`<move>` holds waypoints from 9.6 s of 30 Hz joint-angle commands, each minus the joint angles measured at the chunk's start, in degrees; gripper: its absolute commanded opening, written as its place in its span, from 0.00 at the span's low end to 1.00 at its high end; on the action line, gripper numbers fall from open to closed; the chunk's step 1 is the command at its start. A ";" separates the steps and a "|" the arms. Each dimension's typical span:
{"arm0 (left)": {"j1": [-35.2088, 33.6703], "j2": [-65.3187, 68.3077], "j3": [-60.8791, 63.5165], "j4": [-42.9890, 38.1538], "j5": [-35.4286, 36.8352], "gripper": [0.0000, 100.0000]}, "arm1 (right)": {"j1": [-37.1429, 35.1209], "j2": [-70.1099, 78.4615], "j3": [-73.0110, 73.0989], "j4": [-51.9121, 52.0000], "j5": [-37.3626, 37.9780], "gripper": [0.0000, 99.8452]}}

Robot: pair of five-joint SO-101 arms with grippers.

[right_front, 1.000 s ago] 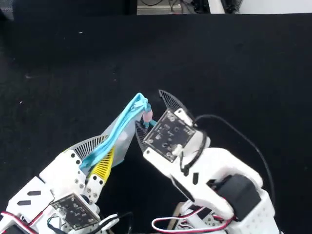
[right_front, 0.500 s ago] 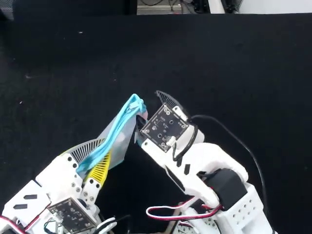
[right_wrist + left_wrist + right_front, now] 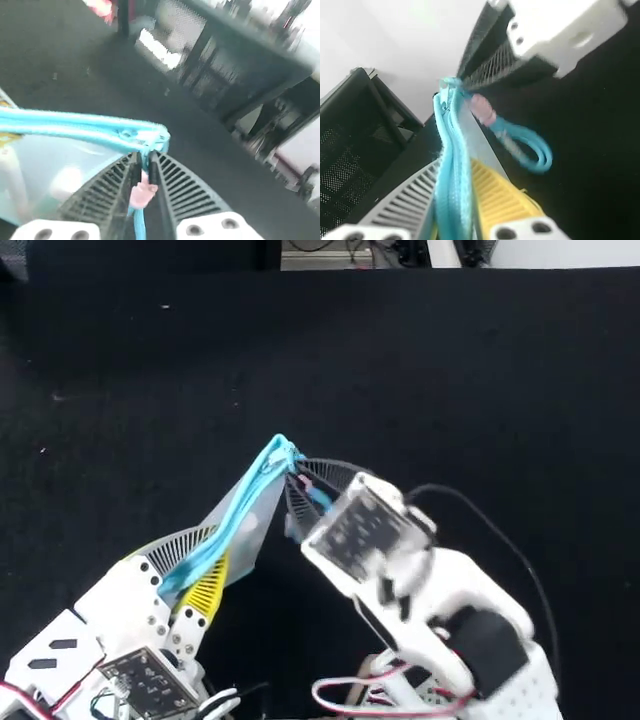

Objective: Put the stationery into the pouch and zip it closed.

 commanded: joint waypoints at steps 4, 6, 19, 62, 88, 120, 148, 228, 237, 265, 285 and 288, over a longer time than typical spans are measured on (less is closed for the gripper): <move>0.48 0.88 0.84 2.02 -0.53 0.03 | 0.62 -2.24 2.15 -1.41 0.70 0.01; 0.48 0.88 0.84 2.02 -0.53 0.03 | 0.62 -1.89 3.56 -2.20 0.79 0.01; 0.48 0.79 0.31 4.40 -0.44 0.03 | 10.11 -1.71 5.32 -9.58 -4.04 0.01; 0.57 0.79 0.84 4.48 -0.53 0.03 | 4.57 22.99 -18.77 13.54 -0.79 0.19; 11.56 0.97 5.76 4.48 -0.53 0.03 | 10.02 37.67 -39.69 38.77 48.44 0.25; 12.18 0.88 5.58 4.48 1.76 0.03 | 6.95 36.70 -37.14 42.11 50.11 0.25; 11.65 0.88 5.58 4.31 1.85 0.03 | 15.30 36.62 -39.96 42.55 39.91 0.01; -29.49 1.14 28.44 -73.49 1.67 0.03 | 31.30 4.70 17.27 2.73 -4.48 0.01; -22.81 1.23 34.59 -71.21 1.85 0.03 | 31.21 -2.07 26.86 0.53 -11.43 0.01; -26.68 72.00 -23.34 -64.00 1.93 0.03 | 31.21 -15.34 39.25 -3.96 -12.40 0.01; -10.77 77.80 -16.66 -55.65 22.24 0.04 | 31.38 -15.34 39.16 -3.96 -12.40 0.01; -10.59 77.54 -15.87 -55.91 27.34 0.13 | 31.47 -15.34 39.16 -3.96 -12.40 0.01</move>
